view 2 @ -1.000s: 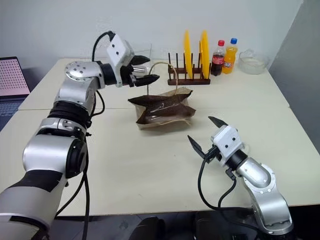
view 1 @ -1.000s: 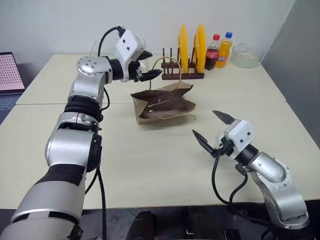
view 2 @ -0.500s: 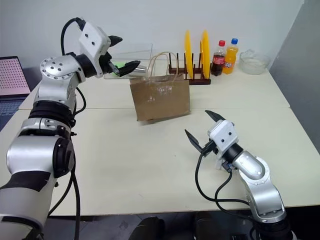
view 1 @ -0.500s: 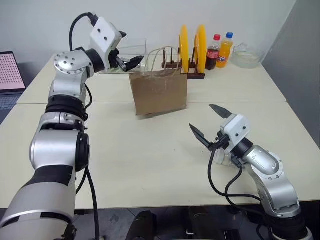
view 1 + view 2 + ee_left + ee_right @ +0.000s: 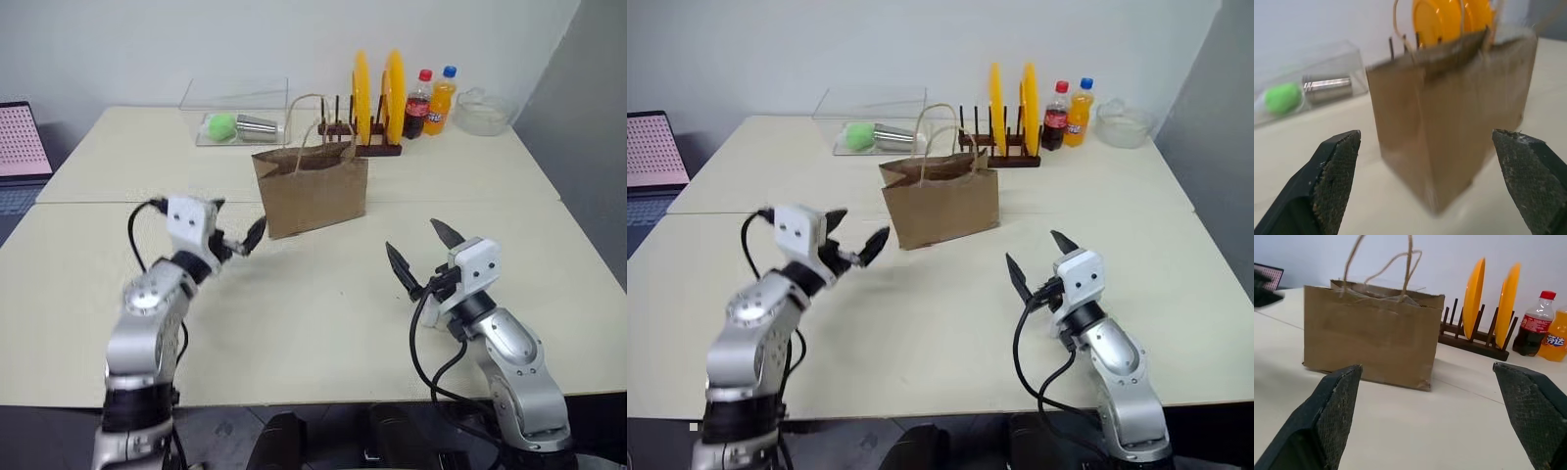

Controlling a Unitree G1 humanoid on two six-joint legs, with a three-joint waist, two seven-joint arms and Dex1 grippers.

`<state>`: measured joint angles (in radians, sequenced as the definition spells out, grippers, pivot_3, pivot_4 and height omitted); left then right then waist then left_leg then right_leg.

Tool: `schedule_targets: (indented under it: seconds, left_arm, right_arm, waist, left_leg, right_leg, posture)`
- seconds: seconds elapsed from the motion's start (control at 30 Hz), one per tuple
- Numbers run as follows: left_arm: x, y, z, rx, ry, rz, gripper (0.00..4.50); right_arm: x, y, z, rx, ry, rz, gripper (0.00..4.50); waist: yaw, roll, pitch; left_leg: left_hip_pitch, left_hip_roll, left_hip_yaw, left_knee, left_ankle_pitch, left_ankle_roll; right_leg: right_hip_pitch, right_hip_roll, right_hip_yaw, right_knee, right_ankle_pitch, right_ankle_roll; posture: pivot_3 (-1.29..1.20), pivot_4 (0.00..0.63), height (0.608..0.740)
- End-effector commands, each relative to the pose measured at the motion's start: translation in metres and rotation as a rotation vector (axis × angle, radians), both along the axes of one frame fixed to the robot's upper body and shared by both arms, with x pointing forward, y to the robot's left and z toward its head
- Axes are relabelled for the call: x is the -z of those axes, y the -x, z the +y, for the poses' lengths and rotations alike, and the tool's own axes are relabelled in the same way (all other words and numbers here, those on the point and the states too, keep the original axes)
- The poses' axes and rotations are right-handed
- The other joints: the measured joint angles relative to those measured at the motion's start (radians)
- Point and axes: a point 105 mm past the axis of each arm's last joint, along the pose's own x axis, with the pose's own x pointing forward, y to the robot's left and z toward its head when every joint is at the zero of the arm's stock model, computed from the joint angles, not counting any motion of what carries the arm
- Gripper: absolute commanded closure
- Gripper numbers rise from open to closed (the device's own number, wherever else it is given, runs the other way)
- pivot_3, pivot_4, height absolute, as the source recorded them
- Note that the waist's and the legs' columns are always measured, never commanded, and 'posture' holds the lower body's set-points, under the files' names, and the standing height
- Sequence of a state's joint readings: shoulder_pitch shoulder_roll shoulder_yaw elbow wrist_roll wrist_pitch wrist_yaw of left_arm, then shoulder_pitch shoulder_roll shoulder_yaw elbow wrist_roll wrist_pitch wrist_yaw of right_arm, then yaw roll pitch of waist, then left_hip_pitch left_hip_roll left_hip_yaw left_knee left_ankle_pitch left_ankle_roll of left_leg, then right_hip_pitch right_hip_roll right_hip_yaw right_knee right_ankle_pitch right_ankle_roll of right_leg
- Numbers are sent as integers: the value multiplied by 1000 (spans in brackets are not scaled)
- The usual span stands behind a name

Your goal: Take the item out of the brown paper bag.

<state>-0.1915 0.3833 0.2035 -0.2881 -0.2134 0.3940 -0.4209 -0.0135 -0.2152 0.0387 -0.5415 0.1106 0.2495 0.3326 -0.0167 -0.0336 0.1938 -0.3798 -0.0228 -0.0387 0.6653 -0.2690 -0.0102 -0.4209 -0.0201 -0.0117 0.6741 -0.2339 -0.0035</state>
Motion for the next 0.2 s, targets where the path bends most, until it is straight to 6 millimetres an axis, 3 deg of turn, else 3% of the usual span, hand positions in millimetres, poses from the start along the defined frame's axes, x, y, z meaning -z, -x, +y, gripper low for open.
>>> schedule_targets:
  seconds: [0.03,0.2]
  left_arm:
    - [-13,10,-2,-36,-12,-87,19]
    - [-2,15,-12,-17,6,-83,19]
  right_arm:
    - [-13,5,-1,1,-25,-55,0]
    - [-14,2,-2,7,-23,-61,0]
  waist:
    - [7,0,0]
    - [14,0,0]
  left_leg:
    - [0,0,0,0,0,0]
    - [0,0,1,0,0,0]
  right_leg:
    - [0,0,0,0,0,0]
    - [1,0,0,-1,0,0]
  posture:
    - [0,150,740]
    - [0,150,740]
